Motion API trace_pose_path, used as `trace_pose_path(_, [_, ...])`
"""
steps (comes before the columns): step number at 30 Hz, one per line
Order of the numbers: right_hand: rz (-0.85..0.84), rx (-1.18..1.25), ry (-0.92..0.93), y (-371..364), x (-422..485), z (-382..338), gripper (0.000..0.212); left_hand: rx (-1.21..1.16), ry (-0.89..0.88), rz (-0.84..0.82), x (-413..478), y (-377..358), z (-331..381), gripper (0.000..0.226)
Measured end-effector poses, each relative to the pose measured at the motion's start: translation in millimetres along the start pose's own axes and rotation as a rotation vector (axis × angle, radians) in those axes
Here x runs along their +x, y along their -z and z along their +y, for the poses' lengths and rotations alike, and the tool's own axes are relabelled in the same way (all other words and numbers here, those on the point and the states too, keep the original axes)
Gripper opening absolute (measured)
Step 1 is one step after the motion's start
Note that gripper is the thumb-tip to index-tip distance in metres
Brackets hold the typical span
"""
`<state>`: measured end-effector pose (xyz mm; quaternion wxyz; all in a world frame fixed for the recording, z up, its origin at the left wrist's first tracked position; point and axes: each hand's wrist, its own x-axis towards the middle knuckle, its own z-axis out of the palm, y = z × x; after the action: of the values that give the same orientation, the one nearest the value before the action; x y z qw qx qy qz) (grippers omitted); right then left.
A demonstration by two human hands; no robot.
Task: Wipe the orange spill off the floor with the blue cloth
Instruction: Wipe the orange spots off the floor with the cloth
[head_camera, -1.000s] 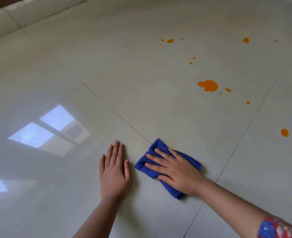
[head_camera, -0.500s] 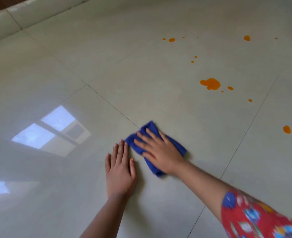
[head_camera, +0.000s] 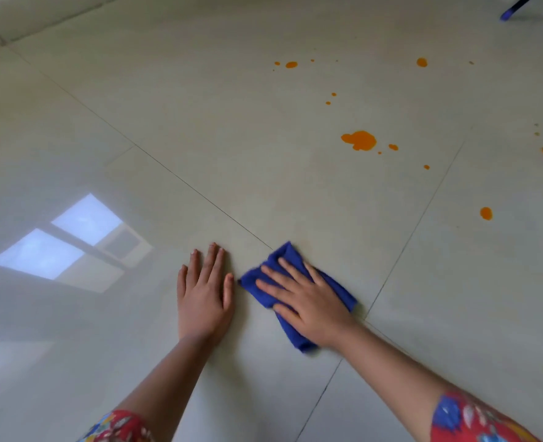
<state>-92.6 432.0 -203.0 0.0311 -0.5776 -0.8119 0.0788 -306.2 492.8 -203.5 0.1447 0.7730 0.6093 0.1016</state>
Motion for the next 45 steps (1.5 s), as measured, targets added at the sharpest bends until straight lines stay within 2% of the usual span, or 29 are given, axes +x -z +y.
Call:
trace_pose_path(2, [0.000, 0.029, 0.010, 1.3, -34.0, 17.9, 0.051, -0.026, -0.062, 0.030, -7.3, 2.6, 4.5, 0.057])
trace_pose_path(4, [0.040, 0.012, -0.169, 3.9, -47.1, 54.3, 0.051, -0.100, -0.085, 0.002, -19.1, 2.3, 17.6, 0.059])
trace_pose_path(6, [0.078, 0.015, -0.416, 10.4, -48.1, 79.0, 0.052, -0.164, -0.143, -0.105, -35.5, 0.1, 39.7, 0.063])
trace_pose_path(8, [0.109, -0.015, -0.481, 11.8, -54.3, 69.0, 0.054, -0.160, -0.265, -0.255, -53.3, -3.9, 63.6, 0.071])
trace_pose_path(9, [0.097, -0.034, -0.415, 9.3, -67.2, 57.3, 0.054, -0.141, -0.323, -0.329, -63.0, -6.2, 74.2, 0.076])
trace_pose_path(12, [-0.069, -0.085, -0.048, 1.1, -145.7, 38.1, 0.052, -0.053, -0.401, -0.515, -80.6, -13.3, 94.9, 0.099])
trace_pose_path(13, [-0.091, -0.075, 0.008, 4.4, -167.0, 47.4, 0.052, -0.004, -0.410, -0.550, -81.7, -15.3, 95.7, 0.109])
trace_pose_path(14, [-0.078, -0.065, -0.011, 6.7, -183.8, 63.8, 0.052, 0.046, -0.422, -0.568, -83.4, -17.4, 96.9, 0.117])
trace_pose_path(15, [-0.065, -0.053, -0.112, 9.6, -192.7, 80.7, 0.051, 0.083, -0.428, -0.569, -83.6, -18.6, 97.0, 0.123])
trace_pose_path(18, [0.037, 0.004, -0.564, 14.8, -179.9, 111.6, 0.053, 0.092, -0.416, -0.579, -82.0, -20.5, 96.4, 0.128])
trace_pose_path(20, [0.075, 0.030, -0.646, 10.0, -167.1, 87.1, 0.056, 0.080, -0.415, -0.568, -82.3, -22.0, 97.7, 0.128])
trace_pose_path(22, [0.070, -0.023, -0.423, -3.8, -183.5, 36.1, 0.056, 0.076, -0.413, -0.549, -79.2, -22.7, 95.5, 0.128])
trace_pose_path(24, [-0.057, -0.052, -0.142, -11.7, -242.3, -13.5, 0.054, 0.098, -0.409, -0.563, -80.0, -23.5, 95.3, 0.128])
trace_pose_path(25, [-0.110, -0.046, -0.080, -7.9, -271.3, -22.7, 0.053, 0.105, -0.404, -0.557, -81.1, -24.2, 95.5, 0.128])
trace_pose_path(27, [-0.093, -0.033, -0.112, -2.3, -306.7, -5.9, 0.052, 0.108, -0.398, -0.555, -83.1, -22.6, 97.2, 0.129])
trace_pose_path(31, [0.010, -0.014, -0.568, 5.1, -293.0, 50.1, 0.051, 0.112, -0.401, -0.557, -83.7, -21.3, 99.3, 0.130])
trace_pose_path(33, [0.053, -0.010, -0.643, 1.9, -273.2, 41.1, 0.053, 0.113, -0.406, -0.558, -83.6, -21.0, 99.8, 0.130])
trace_pose_path(34, [0.052, -0.022, -0.584, -2.9, -273.2, 24.3, 0.055, 0.117, -0.410, -0.560, -83.8, -20.0, 100.1, 0.130])
trace_pose_path(37, [-0.081, -0.076, -0.145, -17.0, -320.9, -37.5, 0.057, 0.108, -0.408, -0.566, -83.5, -18.5, 100.4, 0.131])
trace_pose_path(39, [-0.141, -0.083, -0.049, -11.6, -357.9, -37.2, 0.057, 0.133, -0.400, -0.616, -83.4, -14.3, 106.1, 0.133])
trace_pose_path(40, [-0.134, -0.097, -0.094, -10.1, -365.7, -24.5, 0.056, 0.151, -0.377, -0.646, -83.0, -12.7, 108.5, 0.134])
trace_pose_path(43, [-0.091, -0.059, -0.424, 2.0, -355.5, 11.2, 0.054, 0.274, -0.366, -0.703, -78.0, -5.2, 124.2, 0.126])
trace_pose_path(45, [-0.038, -0.014, -0.590, 5.0, -334.7, 8.6, 0.054, 0.301, -0.479, -0.690, -79.1, -2.1, 145.6, 0.108])
